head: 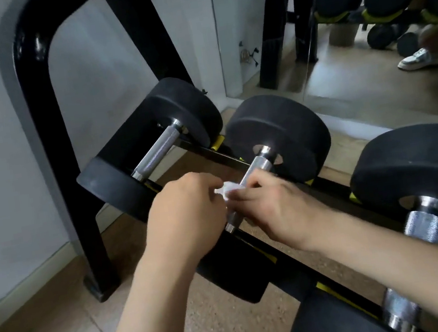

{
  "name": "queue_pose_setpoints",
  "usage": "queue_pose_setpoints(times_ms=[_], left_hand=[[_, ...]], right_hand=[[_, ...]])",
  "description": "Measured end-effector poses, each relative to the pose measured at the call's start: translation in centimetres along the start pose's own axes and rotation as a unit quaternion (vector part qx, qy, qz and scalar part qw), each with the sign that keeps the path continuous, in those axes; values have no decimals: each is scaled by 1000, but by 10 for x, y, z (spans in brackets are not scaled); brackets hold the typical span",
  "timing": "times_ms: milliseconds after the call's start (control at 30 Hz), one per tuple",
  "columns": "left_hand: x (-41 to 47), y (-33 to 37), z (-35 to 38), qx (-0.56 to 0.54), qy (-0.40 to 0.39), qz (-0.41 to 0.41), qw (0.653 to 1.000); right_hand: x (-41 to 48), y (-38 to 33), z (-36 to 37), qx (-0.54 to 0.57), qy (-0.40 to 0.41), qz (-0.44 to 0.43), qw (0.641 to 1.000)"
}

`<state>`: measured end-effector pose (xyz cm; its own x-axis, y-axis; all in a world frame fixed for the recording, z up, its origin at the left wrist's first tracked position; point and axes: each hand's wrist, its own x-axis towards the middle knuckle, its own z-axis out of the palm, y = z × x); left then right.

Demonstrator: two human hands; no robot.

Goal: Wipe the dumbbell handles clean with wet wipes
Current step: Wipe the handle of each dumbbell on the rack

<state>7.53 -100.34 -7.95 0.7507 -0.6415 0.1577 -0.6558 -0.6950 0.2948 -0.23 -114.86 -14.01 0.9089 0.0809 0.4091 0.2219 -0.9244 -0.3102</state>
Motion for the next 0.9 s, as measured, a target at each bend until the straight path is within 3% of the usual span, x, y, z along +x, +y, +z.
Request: queue_pose_setpoints(times_ms=[67,133,200,267,533,667,800,900], left_hand=[[-12,-3,8,-3,46,6,999],[-17,-6,12,-19,74,-13,997],[-21,-12,15,-57,79,-50,994],[-24,-15,18,-68,81,-52,993],[-26,-17,18,-77,78,-36,993],[-28,-18,17,-72,76,-30,994],[-28,-16,15,-60,78,-26,995],[-30,-16,9,-65,33,-7,997]], right_hand=[[5,-4,7,1,-55,-49,997],[13,6,1,3,-71,-2,998],[16,14,-6,13,-3,48,999],[13,14,-6,7,19,36,999],[19,-13,5,5,-31,-65,997],[23,1,0,-50,71,-8,996],[11,-13,4,28,-8,-78,997],[18,8,-4,-23,66,-11,997]])
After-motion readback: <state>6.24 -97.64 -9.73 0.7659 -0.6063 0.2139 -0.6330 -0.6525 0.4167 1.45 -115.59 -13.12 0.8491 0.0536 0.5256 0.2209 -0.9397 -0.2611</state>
